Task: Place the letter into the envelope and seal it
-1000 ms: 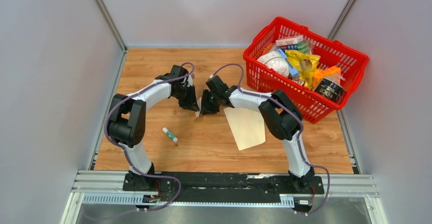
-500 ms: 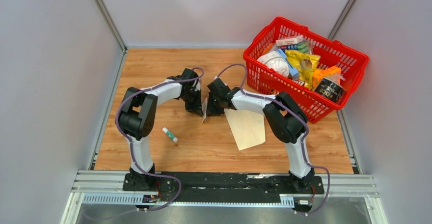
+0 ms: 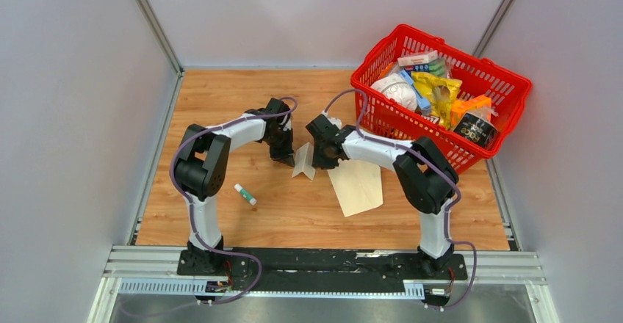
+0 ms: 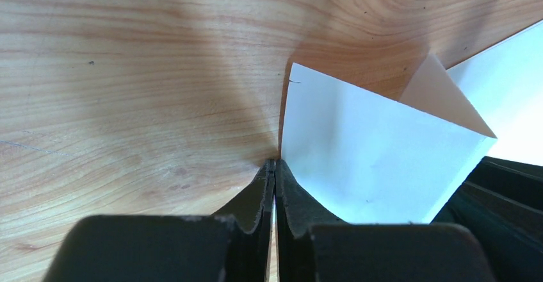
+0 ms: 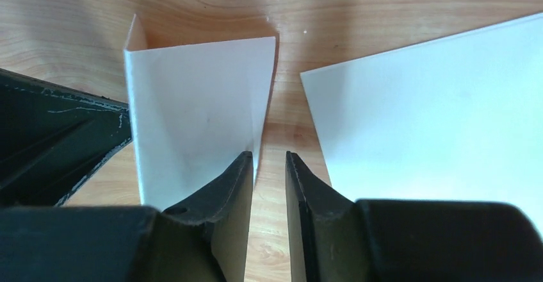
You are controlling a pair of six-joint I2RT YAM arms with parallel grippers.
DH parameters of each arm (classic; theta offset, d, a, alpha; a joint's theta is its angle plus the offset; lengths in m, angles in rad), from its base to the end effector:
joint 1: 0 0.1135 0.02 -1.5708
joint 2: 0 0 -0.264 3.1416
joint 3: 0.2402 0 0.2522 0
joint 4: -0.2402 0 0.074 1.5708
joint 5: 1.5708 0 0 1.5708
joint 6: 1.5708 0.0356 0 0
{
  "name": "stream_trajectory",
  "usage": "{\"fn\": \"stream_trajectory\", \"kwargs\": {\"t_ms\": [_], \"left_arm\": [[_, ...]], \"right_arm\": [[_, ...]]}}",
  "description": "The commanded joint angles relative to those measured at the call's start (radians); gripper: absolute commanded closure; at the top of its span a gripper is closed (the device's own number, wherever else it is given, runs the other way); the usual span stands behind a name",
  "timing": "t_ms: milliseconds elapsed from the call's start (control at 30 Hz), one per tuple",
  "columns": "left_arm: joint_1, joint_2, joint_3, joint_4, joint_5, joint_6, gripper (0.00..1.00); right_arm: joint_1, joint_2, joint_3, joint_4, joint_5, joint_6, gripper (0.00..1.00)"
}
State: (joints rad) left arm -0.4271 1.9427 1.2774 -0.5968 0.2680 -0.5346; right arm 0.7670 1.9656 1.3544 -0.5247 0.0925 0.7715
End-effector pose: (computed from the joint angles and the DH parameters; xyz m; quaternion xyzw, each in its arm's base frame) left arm 0.3407 -0.1654 0.1522 -0.0321 0.9789 -0.1875 0.0740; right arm 0.2922 0.2771 0.1665 0.0122 0.9754 0.1175 0.1862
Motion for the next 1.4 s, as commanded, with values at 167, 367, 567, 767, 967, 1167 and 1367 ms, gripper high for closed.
{"fn": "stream_trajectory", "kwargs": {"t_ms": [167,367,567,767,967,1167,1367], "left_arm": [[-0.004,0.009,0.023,0.009,-0.018,0.001,0.94],[-0.004,0.009,0.028,0.012,-0.013,0.001,0.94],[-0.004,0.005,0.031,0.009,-0.013,0.002,0.94],[-0.004,0.001,0.033,0.008,-0.013,0.005,0.94],[-0.004,-0.005,0.033,0.006,-0.009,0.005,0.94],[-0.004,-0.033,0.025,0.008,0.002,0.008,0.94],[-0.004,-0.054,0.031,0.0,0.022,0.005,0.93]], "right_arm": [[-0.003,-0.174,0.005,-0.051,0.133,0.003,0.63],[-0.003,-0.163,0.031,-0.026,0.107,-0.014,0.29],[0.009,-0.057,0.084,-0.02,0.067,-0.015,0.1],[0.02,0.012,0.141,-0.029,0.047,0.012,0.12],[0.032,0.044,0.157,-0.025,0.041,0.031,0.27],[0.034,0.046,0.157,-0.017,0.033,0.037,0.49],[0.034,0.041,0.175,-0.037,0.033,0.029,0.78]]}}
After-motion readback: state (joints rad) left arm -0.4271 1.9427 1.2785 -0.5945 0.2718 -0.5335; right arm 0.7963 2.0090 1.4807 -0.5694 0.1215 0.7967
